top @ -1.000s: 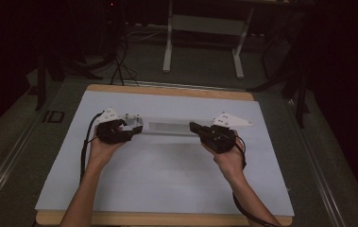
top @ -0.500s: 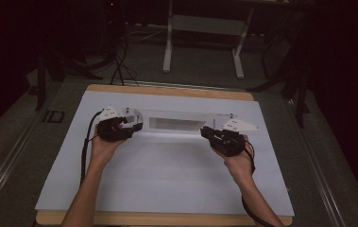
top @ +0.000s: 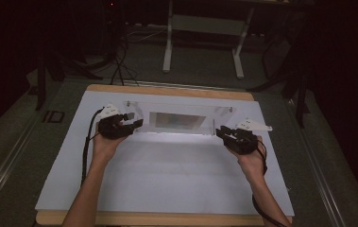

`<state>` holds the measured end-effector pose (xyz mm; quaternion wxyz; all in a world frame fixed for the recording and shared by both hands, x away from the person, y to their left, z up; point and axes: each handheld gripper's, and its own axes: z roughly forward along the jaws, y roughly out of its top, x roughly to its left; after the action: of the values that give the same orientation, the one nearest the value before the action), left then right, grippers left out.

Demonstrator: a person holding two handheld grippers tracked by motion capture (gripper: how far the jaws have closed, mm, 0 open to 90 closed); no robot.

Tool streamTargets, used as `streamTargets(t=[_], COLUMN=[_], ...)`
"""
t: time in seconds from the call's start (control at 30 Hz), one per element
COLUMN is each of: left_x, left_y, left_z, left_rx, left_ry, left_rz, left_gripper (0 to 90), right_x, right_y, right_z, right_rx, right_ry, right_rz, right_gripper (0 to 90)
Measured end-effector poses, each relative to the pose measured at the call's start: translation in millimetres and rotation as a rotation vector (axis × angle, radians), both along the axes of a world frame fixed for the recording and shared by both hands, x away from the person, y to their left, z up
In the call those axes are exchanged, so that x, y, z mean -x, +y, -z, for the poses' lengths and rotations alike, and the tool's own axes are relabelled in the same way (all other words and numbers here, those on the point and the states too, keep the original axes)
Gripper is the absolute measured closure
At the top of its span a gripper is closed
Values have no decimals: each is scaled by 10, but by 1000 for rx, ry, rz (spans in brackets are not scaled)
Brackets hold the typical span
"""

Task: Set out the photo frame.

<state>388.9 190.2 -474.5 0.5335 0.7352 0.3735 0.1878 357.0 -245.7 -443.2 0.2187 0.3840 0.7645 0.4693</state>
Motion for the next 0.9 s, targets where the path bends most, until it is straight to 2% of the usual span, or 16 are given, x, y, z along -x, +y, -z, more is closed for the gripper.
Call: streamTargets(t=[0.27,0.47,0.57,0.67,0.9], left_x=[-27,-38,-44,-54,-78], left_y=[-11,-15,-14,-17,-39], left_z=[0,-5,-11,-17,-20], left_rx=[5,6,5,8,-3], left_ry=[-5,-4,4,10,8], left_rz=[-18,-24,-24,-26,-47], left_gripper=[470,469,469,469,466], right_x=[-131,-208,-243,-300,-436], right_y=[-129,-174,-168,-151,-81], right_z=[125,127,118,124,183], right_rx=[-28,-32,-22,-10,6], right_ry=[39,24,8,-10,-24], right_rz=[69,99,90,57,12], right_gripper=[664,596,531,491,477])
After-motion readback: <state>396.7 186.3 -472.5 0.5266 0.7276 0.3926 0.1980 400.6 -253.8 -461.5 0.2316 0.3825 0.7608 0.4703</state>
